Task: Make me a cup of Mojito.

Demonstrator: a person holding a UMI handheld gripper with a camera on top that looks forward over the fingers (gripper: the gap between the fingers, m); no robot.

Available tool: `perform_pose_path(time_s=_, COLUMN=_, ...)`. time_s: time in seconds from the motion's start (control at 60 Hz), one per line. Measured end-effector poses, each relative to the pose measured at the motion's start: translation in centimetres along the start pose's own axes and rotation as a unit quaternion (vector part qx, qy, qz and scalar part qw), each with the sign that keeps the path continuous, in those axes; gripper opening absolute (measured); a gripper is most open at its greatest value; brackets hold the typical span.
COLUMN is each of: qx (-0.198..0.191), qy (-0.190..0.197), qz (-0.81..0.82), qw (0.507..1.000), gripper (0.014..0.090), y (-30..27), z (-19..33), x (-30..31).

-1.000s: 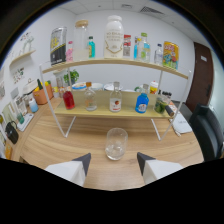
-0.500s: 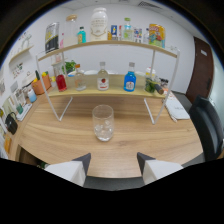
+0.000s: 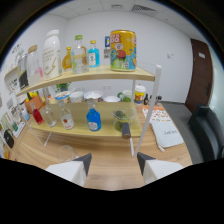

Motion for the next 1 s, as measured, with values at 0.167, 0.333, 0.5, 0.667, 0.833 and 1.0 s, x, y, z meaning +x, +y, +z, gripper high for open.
perform_pose_path(time_s=0.167, qx=0.004, qy=-0.009, qz=0.001, qw=1.0, gripper=0.085, y=-3.3, z=3.5, x=1.2)
perform_pose_path(time_s=0.333, qx=-0.007, qy=-0.002, qz=0.0, qw=1.0, gripper=0.0765, y=-4.5, z=6.6, x=2.4)
perform_pose_path(time_s=0.5, qx=-0.044, qy=0.008, qz=0.005, qw=0.999, gripper=0.0526, y=-3.7, z=8.8, x=3.5)
perform_pose_path(time_s=0.667, qx=-0.063, qy=-0.005, qz=0.013, qw=0.998, gripper=0.0342, y=-3.2, z=9.7, x=3.2)
perform_pose_path(time_s=0.833, qx=-0.066, qy=-0.008, qz=0.008, qw=0.998, gripper=0.0186, y=-3.1, z=10.0, x=3.0)
perform_pose_path(time_s=1.0, qx=-0.06, qy=-0.002, qz=0.015, qw=0.998, gripper=0.0172, y=-3.2, z=9.8, x=3.2)
